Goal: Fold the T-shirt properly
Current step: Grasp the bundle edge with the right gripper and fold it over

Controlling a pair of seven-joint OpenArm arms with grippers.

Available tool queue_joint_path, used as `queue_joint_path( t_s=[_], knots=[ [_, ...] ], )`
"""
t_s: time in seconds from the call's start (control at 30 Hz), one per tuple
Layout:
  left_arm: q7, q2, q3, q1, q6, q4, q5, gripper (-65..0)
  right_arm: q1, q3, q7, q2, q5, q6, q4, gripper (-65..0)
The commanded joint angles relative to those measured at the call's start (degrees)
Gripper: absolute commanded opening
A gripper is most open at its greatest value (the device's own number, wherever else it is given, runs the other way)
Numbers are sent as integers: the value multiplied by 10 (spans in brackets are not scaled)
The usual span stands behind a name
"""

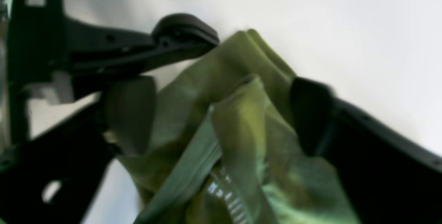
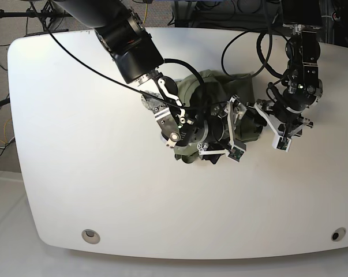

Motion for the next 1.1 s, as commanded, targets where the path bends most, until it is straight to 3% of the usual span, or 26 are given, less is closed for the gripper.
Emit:
queue_joint_path(
  t_s=[0.0, 0.27, 0.53, 0.73, 1.07],
  knots=[
    [-15, -3, 0, -7, -1, 10, -11, -311, 16, -1, 32, -9, 22, 1, 9, 0],
    [-15, -3, 0, -7, -1, 10, -11, -311, 32, 4, 28, -9, 22, 1, 17, 0],
    [-15, -3, 0, -7, -1, 10, -11, -311, 12, 75, -19, -9, 16, 1, 97, 0],
    [-15, -3, 0, -7, -1, 10, -11, -311, -35, 109, -50, 28, 17, 1, 191, 0],
    [-15, -3, 0, -8, -1, 10, -11, -311, -144, 113, -84, 56, 16, 1, 303, 0]
  ],
)
